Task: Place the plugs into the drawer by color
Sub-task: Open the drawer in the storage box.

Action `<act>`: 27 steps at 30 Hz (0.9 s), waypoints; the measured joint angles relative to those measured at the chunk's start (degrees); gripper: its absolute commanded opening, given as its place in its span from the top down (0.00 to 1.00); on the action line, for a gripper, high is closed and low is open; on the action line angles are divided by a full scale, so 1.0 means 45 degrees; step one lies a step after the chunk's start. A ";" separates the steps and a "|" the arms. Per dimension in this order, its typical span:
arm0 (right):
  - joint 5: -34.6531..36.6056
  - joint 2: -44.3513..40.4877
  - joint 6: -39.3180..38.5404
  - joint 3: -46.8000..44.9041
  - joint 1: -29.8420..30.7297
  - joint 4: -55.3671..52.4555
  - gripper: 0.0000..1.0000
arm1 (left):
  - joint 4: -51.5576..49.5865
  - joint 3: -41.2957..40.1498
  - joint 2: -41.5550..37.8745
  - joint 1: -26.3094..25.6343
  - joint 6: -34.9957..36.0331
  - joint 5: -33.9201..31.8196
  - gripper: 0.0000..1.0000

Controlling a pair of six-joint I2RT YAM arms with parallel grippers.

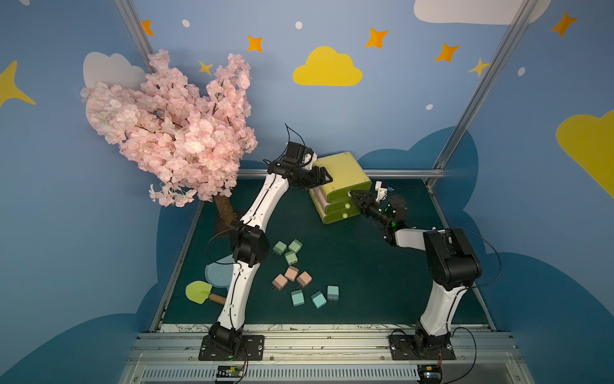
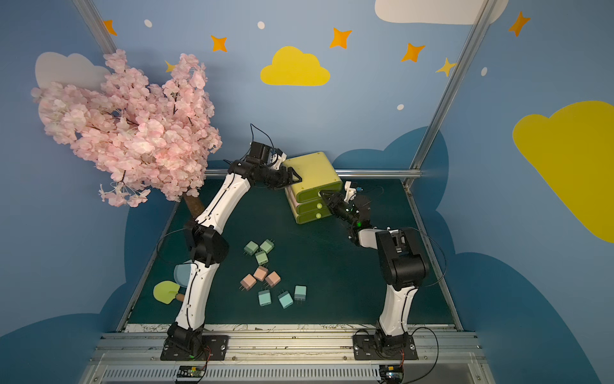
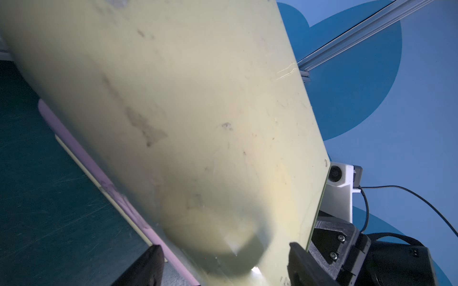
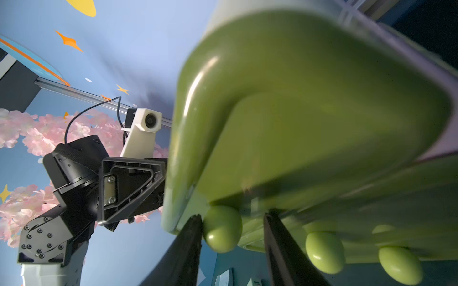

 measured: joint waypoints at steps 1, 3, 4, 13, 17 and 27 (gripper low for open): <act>-0.0015 0.0010 0.0058 0.0024 0.0029 0.0068 0.58 | 0.0005 -0.0010 0.0000 0.0000 0.0005 0.0000 0.20; -0.0024 0.0044 0.0165 0.0058 0.0078 0.0165 0.60 | 0.0005 -0.0029 0.0000 0.0000 0.0005 0.0000 0.20; -0.0044 0.0078 0.0223 0.0083 0.0102 0.0219 0.60 | 0.0005 -0.0049 0.0000 0.0000 0.0005 0.0000 0.20; -0.0248 0.0432 0.0617 0.0335 0.0209 0.0602 0.70 | 0.0005 -0.0068 0.0000 -0.0029 0.0005 -0.0010 0.20; -0.0253 0.0432 0.0622 0.0330 0.0214 0.0641 0.75 | 0.0005 -0.0117 0.0000 -0.0034 0.0005 -0.0010 0.20; 0.0102 -0.0068 0.0466 -0.0296 0.0214 0.0583 0.82 | 0.0005 -0.0131 0.0024 -0.0034 0.0010 -0.0039 0.20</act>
